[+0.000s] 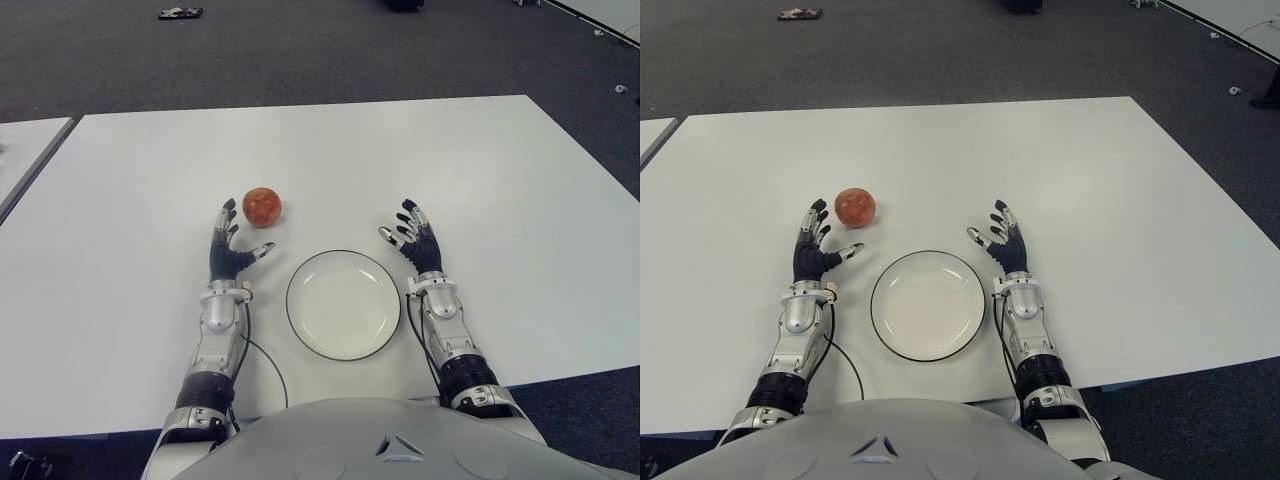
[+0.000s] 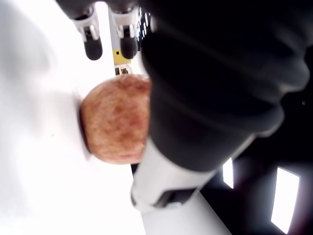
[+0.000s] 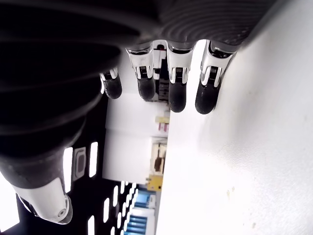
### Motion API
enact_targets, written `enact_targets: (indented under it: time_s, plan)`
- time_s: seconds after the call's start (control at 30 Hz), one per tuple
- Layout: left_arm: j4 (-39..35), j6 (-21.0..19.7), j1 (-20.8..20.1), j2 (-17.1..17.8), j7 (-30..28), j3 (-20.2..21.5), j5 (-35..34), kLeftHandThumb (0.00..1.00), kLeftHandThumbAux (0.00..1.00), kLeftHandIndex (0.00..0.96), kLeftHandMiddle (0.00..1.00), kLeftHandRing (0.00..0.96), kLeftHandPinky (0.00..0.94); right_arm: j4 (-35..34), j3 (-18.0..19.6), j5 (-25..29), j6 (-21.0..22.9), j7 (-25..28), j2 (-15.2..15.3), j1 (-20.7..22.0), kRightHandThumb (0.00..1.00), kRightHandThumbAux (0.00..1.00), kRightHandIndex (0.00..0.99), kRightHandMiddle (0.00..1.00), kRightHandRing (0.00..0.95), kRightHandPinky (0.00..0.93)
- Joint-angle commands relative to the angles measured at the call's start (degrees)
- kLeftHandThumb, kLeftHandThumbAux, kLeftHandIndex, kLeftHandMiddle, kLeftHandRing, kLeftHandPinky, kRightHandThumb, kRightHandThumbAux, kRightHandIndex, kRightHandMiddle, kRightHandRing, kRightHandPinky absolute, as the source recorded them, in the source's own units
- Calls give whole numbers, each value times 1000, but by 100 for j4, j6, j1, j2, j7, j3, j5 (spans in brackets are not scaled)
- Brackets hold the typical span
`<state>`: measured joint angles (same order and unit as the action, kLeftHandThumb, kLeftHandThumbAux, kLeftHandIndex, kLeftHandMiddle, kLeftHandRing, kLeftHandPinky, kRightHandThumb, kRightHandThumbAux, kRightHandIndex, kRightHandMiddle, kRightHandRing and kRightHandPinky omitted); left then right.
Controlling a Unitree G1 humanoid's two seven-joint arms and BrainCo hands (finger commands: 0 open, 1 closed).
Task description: Put the apples into the plate.
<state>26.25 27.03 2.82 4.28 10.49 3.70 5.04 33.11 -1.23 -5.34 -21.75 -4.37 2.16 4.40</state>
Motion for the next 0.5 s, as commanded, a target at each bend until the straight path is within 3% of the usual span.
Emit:
enact_targets:
  time_s: [0.03, 0.5]
  plan:
    - [62, -62, -75, 5, -68, -9, 14, 0, 511, 0, 27, 21, 41, 243, -27, -23, 422, 37, -21, -276, 195, 706, 1, 89, 121, 163]
    - [-199, -32, 44, 59, -62, 26, 27, 0, 512, 0, 29, 25, 46, 215, -38, -25, 426, 49, -19, -289, 179, 700, 0, 84, 120, 166]
